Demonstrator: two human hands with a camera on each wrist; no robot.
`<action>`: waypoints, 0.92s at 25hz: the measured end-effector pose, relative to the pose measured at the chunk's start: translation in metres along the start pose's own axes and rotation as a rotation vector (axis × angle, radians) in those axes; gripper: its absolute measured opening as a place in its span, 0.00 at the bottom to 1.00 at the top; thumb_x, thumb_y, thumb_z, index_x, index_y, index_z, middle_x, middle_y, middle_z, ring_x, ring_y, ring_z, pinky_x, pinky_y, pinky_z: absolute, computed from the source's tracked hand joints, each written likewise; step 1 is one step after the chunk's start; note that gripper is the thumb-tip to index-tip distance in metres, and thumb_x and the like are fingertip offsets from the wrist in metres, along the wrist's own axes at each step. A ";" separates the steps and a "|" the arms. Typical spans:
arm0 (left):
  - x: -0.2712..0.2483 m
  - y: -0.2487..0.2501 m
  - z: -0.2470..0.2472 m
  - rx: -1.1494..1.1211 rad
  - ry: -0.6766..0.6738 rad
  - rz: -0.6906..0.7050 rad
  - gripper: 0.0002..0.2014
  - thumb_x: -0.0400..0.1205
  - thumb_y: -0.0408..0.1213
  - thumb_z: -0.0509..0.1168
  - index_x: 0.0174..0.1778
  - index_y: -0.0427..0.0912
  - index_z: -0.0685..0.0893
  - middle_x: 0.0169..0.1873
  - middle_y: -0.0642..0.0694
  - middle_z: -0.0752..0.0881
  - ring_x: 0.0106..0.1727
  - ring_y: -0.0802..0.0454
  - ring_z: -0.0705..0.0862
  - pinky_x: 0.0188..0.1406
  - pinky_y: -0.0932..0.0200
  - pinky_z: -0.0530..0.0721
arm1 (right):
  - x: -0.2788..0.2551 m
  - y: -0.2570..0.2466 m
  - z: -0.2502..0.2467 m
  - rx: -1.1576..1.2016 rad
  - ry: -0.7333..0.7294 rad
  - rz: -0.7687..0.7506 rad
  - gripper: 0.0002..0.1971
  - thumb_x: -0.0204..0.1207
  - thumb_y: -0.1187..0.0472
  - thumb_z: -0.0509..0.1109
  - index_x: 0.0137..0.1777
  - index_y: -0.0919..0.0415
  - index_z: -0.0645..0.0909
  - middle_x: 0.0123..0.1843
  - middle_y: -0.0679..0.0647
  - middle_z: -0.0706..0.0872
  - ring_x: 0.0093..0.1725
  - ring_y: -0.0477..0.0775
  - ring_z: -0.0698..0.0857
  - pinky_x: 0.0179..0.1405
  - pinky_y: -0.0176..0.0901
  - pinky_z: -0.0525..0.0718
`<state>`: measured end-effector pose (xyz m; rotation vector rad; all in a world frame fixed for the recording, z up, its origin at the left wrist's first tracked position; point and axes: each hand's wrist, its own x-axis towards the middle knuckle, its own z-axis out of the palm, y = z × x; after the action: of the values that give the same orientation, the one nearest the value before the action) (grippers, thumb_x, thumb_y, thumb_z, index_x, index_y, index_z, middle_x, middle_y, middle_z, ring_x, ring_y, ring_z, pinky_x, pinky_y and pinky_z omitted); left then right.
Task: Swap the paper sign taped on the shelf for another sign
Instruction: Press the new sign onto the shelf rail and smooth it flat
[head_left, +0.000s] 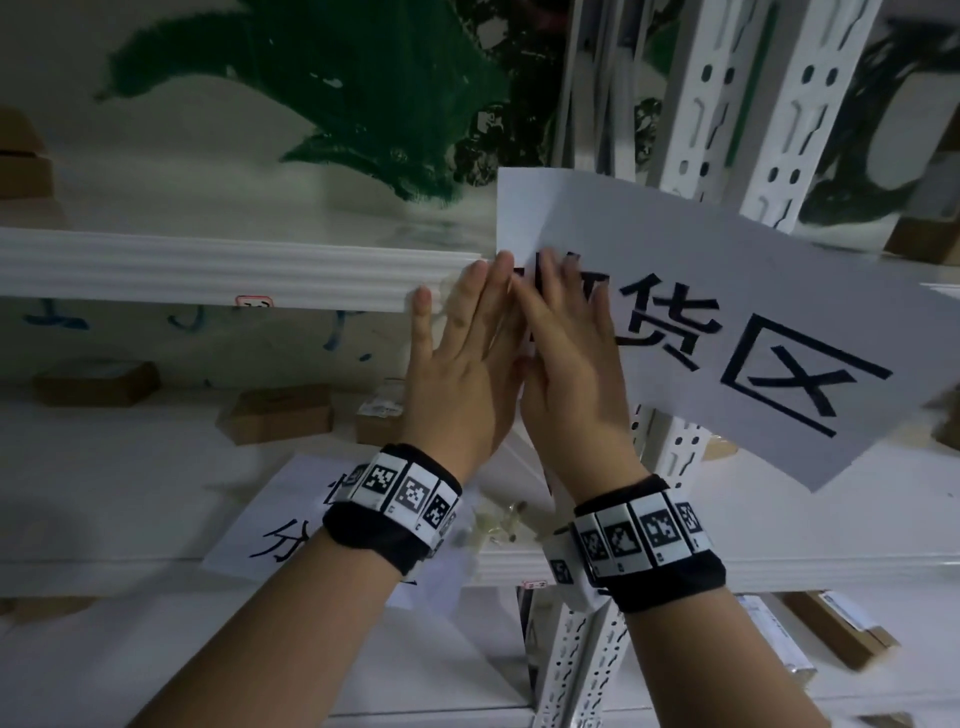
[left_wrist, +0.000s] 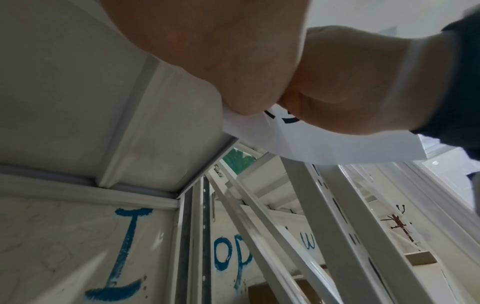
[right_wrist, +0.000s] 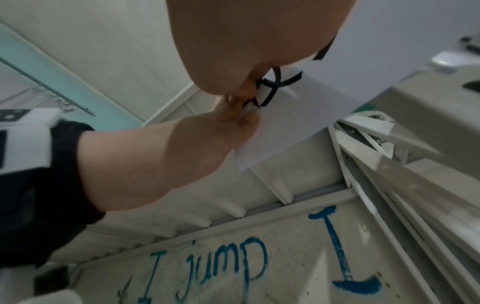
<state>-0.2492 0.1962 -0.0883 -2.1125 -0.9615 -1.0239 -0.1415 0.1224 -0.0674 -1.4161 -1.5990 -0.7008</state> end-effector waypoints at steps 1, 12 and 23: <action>0.001 0.003 0.002 -0.017 0.028 -0.022 0.38 0.93 0.50 0.49 0.93 0.44 0.34 0.92 0.44 0.31 0.92 0.43 0.33 0.88 0.29 0.32 | 0.004 0.003 -0.001 -0.023 -0.031 0.022 0.35 0.83 0.73 0.58 0.91 0.56 0.65 0.95 0.57 0.59 0.96 0.55 0.49 0.96 0.59 0.42; 0.001 -0.003 0.006 -0.116 0.105 0.012 0.32 0.95 0.52 0.48 0.94 0.45 0.49 0.94 0.43 0.46 0.92 0.46 0.37 0.89 0.32 0.33 | -0.021 0.090 -0.053 -0.177 0.354 0.204 0.27 0.91 0.65 0.61 0.90 0.66 0.66 0.95 0.68 0.56 0.95 0.70 0.47 0.94 0.69 0.38; 0.006 0.031 0.005 -0.200 0.244 -0.182 0.32 0.94 0.53 0.53 0.91 0.37 0.64 0.91 0.34 0.60 0.93 0.32 0.55 0.87 0.22 0.43 | -0.035 0.145 -0.076 -0.250 0.315 0.322 0.42 0.91 0.43 0.57 0.94 0.70 0.46 0.95 0.71 0.45 0.95 0.71 0.45 0.94 0.70 0.43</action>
<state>-0.2196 0.1843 -0.0916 -2.0212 -0.9753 -1.4866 0.0165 0.0695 -0.0809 -1.6040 -1.0385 -0.9001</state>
